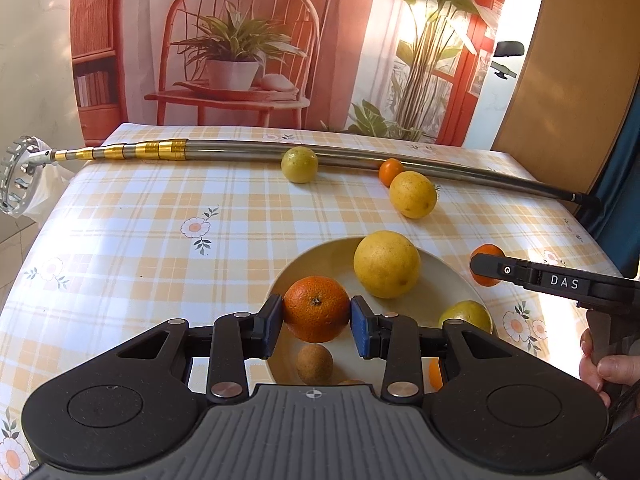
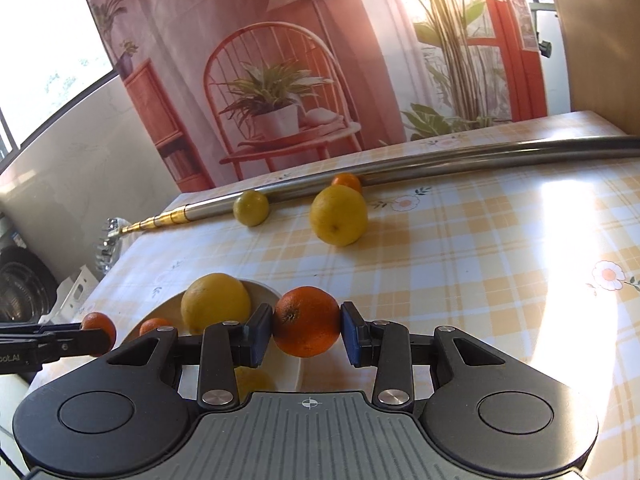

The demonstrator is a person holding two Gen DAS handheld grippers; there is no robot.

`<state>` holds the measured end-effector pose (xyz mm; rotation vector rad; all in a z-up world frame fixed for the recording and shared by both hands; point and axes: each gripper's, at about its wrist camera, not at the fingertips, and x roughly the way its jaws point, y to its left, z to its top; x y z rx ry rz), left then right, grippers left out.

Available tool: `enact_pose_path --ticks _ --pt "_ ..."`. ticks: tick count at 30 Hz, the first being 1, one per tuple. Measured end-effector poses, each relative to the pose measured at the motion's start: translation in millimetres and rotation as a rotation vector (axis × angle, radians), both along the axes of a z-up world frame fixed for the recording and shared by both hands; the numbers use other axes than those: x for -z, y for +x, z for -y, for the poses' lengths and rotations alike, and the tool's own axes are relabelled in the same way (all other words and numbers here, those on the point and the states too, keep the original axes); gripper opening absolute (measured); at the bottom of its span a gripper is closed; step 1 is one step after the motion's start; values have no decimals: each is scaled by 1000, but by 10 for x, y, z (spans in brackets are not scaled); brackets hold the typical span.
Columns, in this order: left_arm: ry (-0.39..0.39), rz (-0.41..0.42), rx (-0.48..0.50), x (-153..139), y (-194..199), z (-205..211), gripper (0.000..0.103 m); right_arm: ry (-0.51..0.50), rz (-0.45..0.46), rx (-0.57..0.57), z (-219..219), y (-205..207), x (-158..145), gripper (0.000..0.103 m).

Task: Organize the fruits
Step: 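Lower the mandarins onto the plate and open both grippers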

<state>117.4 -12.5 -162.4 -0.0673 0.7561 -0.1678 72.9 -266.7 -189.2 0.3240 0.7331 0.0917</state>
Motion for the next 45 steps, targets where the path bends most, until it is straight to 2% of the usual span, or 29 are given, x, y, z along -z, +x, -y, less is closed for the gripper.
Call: enact_pose_path --ticks 8,10,13,20,23,26,29,45 --pt "5 5 5 -6 -44 -2 39 -27 26 -52 -110 -41 -101 34" --pt "34 19 12 -14 -34 16 39 -42 24 -66 -136 -30 -108 34" --pt "77 41 43 -35 4 66 39 -73 23 -89 -198 16 -115 34" --pt "77 39 103 4 219 115 39 -129 10 -154 -341 174 -109 34" --pt "95 31 128 64 306 157 39 -135 -5 -177 -392 240 -77 34" --pt "157 36 161 140 341 258 39 -137 -24 -185 -421 280 -29 34" --pt "163 44 189 158 362 294 39 -124 -38 -184 -425 313 7 34" --pt "184 16 186 282 542 282 39 -160 -30 -226 -521 398 53 34"
